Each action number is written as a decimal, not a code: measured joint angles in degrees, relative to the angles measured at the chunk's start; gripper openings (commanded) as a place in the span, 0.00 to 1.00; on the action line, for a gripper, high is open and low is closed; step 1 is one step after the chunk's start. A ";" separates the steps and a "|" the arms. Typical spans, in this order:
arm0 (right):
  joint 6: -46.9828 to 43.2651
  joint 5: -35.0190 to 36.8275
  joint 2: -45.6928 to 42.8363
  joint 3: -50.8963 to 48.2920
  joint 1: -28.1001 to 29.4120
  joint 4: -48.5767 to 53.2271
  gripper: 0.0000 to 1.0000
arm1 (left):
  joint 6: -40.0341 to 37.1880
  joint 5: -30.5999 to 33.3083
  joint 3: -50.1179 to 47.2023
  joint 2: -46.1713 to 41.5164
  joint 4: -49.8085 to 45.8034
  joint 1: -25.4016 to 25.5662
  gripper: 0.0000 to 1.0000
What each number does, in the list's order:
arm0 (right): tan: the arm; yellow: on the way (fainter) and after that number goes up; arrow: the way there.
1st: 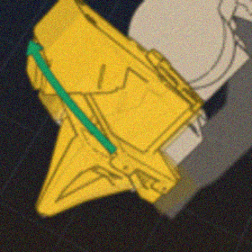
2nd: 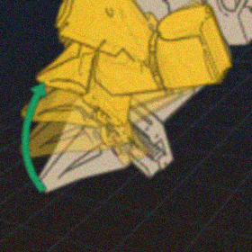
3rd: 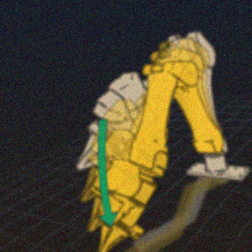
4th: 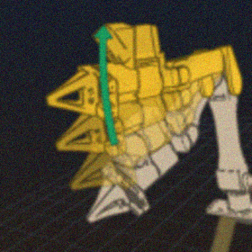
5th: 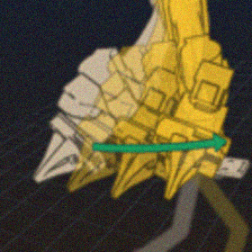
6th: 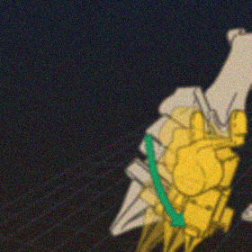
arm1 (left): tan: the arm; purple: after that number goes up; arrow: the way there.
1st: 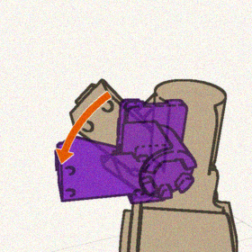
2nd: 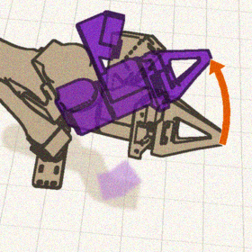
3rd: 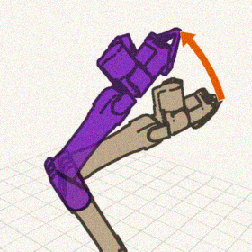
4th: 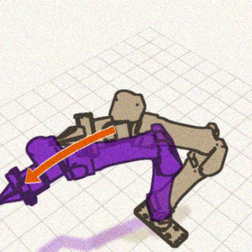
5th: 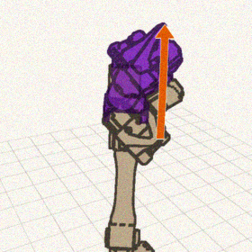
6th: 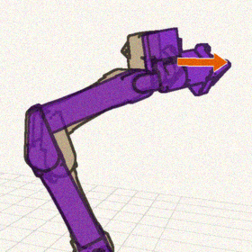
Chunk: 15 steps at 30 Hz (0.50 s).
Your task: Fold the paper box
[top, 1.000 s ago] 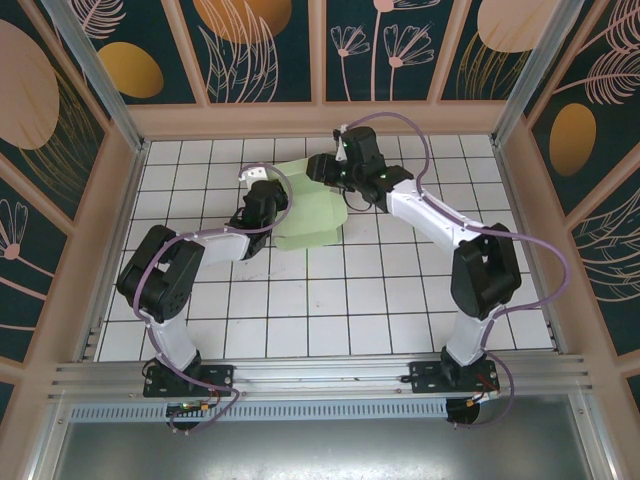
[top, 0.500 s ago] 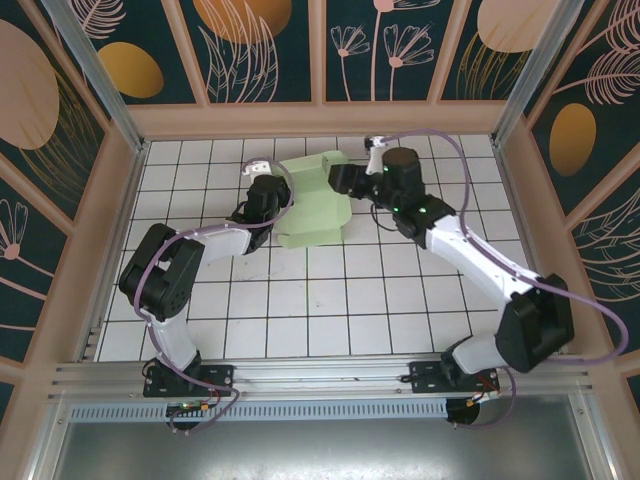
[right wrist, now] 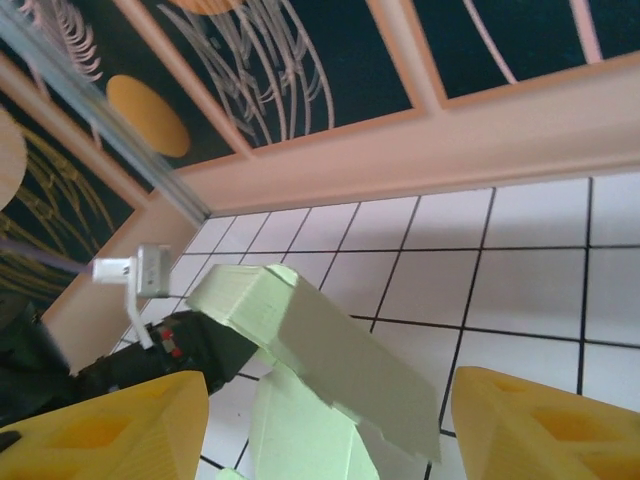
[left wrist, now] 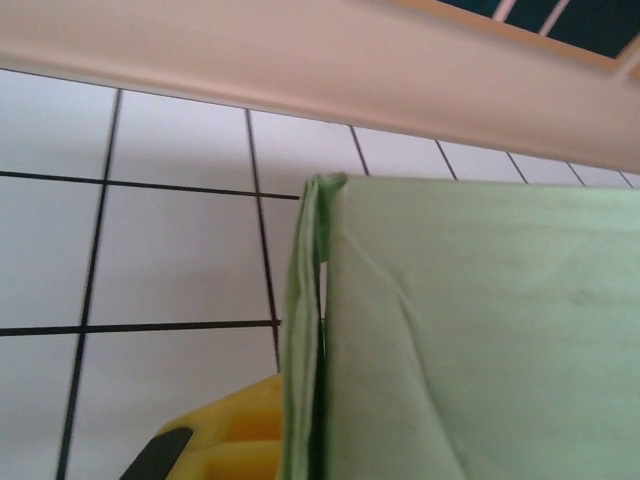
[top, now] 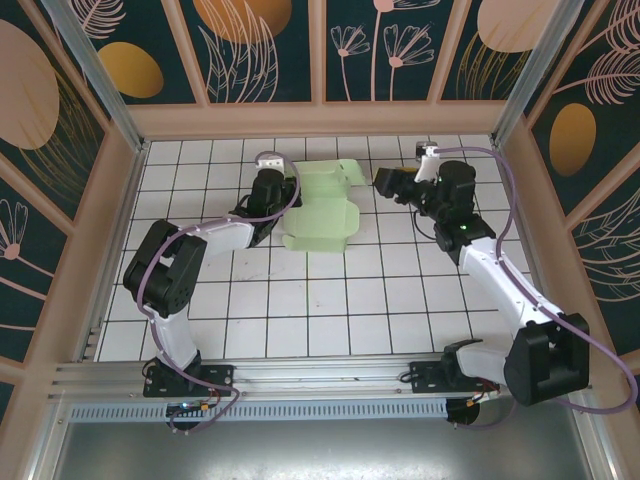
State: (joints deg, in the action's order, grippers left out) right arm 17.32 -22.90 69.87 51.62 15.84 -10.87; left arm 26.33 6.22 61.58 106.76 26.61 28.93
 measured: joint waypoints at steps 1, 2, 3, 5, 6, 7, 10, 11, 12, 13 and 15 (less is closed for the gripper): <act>-0.83 -1.11 0.13 0.00 -0.02 -0.35 0.64 | -0.26 -1.40 0.00 0.02 -0.02 0.00 0.00; -1.49 -2.05 0.37 0.00 -0.13 -0.70 0.63 | -0.48 -2.58 0.00 0.02 -0.02 0.00 0.00; -1.75 -2.82 0.55 -0.02 -0.35 -1.01 0.62 | -0.66 -3.48 0.00 0.02 -0.02 0.00 0.00; -1.86 -4.37 0.81 -0.52 -1.31 -2.23 0.62 | -1.07 -5.25 0.00 0.02 0.02 0.00 0.00; -1.90 -4.94 0.81 -0.90 -1.79 -2.69 0.62 | -1.29 -5.88 0.00 0.02 0.02 0.00 0.00; -1.97 -5.66 0.81 -1.33 -2.32 -3.13 0.61 | -1.44 -6.67 0.00 0.02 0.02 0.00 0.00; -2.05 -7.50 0.81 -2.64 -3.52 -4.11 0.54 | -1.75 -9.51 0.00 0.02 0.17 0.00 0.00; -2.03 -8.52 0.81 -3.32 -3.91 -4.74 0.52 | -1.81 -10.62 0.00 0.02 0.22 0.00 0.00; -2.05 -9.31 0.81 -3.91 -4.28 -5.35 0.50 | -1.88 -11.47 0.00 0.02 0.24 0.00 0.00; -2.10 -10.60 0.81 -4.72 -4.79 -6.19 0.48 | -1.86 -12.41 0.00 0.02 0.33 0.00 0.00; -2.49 -12.72 1.11 -6.03 -5.49 -7.21 0.46 | -1.84 -13.84 0.00 0.02 0.61 0.00 0.00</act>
State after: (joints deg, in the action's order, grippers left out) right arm 14.83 -35.62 70.98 45.58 10.35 -18.09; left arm 24.49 -7.62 61.58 106.78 27.22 28.93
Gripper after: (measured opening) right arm 0.484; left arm 0.072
